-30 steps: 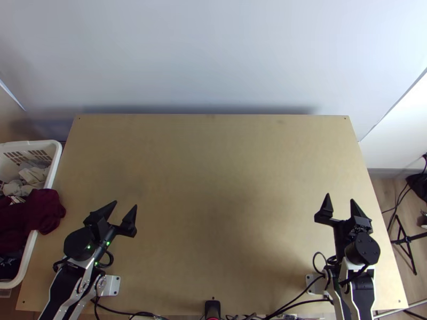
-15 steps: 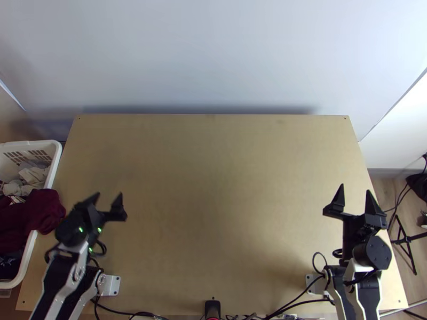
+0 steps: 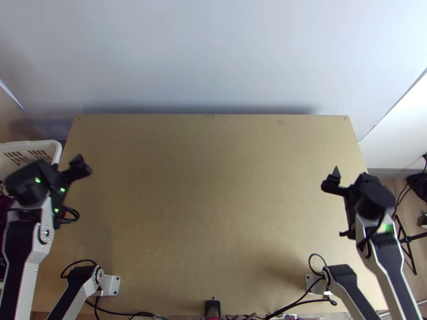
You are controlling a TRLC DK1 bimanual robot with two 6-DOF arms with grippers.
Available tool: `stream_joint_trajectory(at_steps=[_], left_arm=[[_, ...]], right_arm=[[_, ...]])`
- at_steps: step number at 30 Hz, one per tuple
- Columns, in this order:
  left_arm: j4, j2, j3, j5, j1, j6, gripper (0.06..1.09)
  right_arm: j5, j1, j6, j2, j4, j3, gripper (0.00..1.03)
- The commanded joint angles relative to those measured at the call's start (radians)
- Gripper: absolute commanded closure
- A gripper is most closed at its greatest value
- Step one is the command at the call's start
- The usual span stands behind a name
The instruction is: Fold the t-shirt
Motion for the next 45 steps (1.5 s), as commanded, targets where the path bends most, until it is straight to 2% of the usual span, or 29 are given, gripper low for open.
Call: stream_joint_trajectory(at_steps=[1, 7, 11, 16, 22, 34, 41, 45], left_arm=[[-0.119, 0.036, 0.156, -0.031, 0.175, -0.102, 0.11], [-0.136, 0.112, 0.109, 0.101, 0.570, -0.070, 0.11], [-0.144, 0.201, 0.097, 0.090, 0.695, -0.068, 0.11], [-0.194, 0.404, 0.162, 0.058, 0.742, 0.001, 0.11], [-0.205, 0.671, 0.283, 0.060, 0.791, 0.161, 0.11], [-0.173, 1.111, 0.527, -0.029, 0.871, 0.204, 0.10], [-0.133, 1.260, 0.560, -0.061, 0.871, 0.219, 0.11], [-0.130, 1.310, 0.571, -0.071, 0.865, 0.208, 0.20]], right_arm=[[0.011, 0.053, 0.036, 0.188, -0.172, 0.175, 0.05], [0.013, 0.064, 0.050, 0.191, -0.215, 0.197, 0.05], [0.018, 0.065, 0.045, 0.191, -0.233, 0.198, 0.05], [0.027, 0.067, 0.047, 0.191, -0.250, 0.208, 0.05], [0.039, 0.062, 0.047, 0.186, -0.281, 0.243, 0.05], [0.051, 0.056, 0.062, 0.143, -0.346, 0.243, 0.05], [0.064, 0.056, 0.068, 0.127, -0.399, 0.252, 0.05], [0.067, 0.058, 0.077, 0.127, -0.419, 0.264, 0.05]])
